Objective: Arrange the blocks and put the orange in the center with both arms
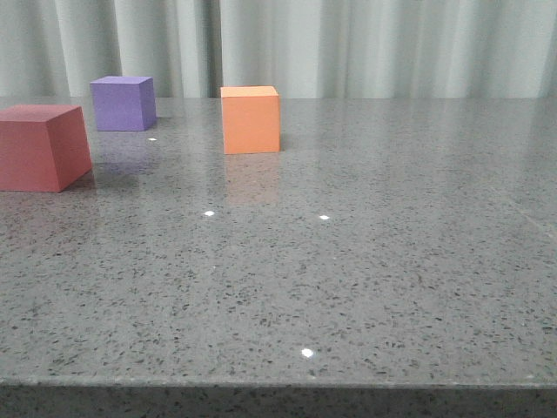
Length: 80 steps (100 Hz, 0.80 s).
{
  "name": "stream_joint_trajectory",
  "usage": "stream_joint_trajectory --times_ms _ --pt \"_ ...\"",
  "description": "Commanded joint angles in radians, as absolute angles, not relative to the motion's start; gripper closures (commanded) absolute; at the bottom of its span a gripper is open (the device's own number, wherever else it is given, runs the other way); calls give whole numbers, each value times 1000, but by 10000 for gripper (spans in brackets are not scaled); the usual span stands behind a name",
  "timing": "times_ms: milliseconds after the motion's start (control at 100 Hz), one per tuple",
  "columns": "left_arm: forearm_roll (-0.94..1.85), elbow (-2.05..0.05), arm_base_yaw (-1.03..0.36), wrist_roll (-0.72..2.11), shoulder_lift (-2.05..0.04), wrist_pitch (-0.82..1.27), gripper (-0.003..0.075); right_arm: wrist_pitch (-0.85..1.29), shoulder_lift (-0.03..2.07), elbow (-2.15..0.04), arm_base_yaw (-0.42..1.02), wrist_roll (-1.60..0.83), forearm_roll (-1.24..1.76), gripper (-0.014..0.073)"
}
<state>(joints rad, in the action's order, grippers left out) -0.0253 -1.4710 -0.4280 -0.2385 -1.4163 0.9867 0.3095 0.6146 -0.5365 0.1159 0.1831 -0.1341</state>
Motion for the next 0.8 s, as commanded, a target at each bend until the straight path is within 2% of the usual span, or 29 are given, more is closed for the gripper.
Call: stream_joint_trajectory --times_ms 0,210,450,790 --pt "-83 -1574 -489 -305 -1485 926 81 236 613 -559 110 174 -144 660" --pt "-206 -1792 -607 -427 -1712 945 81 236 613 -559 110 174 -144 660" --pt "-305 -2005 -659 -543 -1903 992 81 236 613 -559 110 174 -144 660" --pt "-301 -2070 -659 -549 -1965 983 81 236 613 -559 110 174 -144 660"
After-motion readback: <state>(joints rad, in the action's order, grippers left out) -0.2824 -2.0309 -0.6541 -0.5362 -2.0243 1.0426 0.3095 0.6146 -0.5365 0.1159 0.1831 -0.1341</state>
